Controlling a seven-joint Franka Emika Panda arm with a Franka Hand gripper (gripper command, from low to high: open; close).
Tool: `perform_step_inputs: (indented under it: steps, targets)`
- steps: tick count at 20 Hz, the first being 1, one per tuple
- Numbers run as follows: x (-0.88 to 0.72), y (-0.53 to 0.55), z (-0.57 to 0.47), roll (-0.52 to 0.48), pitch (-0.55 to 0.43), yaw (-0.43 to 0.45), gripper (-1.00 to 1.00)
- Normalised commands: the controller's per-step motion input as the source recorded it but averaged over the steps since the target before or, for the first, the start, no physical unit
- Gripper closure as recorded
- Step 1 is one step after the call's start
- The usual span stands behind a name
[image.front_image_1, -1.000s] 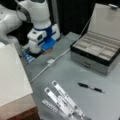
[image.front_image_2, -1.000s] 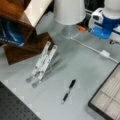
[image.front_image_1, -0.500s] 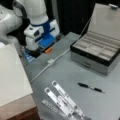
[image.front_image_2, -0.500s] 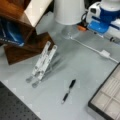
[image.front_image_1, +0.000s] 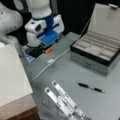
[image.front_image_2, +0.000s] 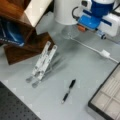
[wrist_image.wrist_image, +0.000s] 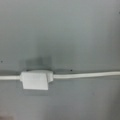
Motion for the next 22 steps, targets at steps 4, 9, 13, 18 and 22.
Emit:
perform_step_inputs:
  steps: [4, 9, 13, 18, 22]
  targets:
    - [0.76, -0.12, 0.41, -0.084, 0.457, 0.123, -1.00]
    - [0.48, -0.04, 0.25, -0.061, 0.335, 0.136, -1.00]
    - [0.20, -0.06, 0.27, -0.087, 0.218, 0.125, -1.00]
    - [0.04, -0.12, 0.32, -0.064, 0.080, 0.135, -1.00]
    - [0.02, -0.15, 0.09, -0.056, -0.014, 0.107, -1.00]
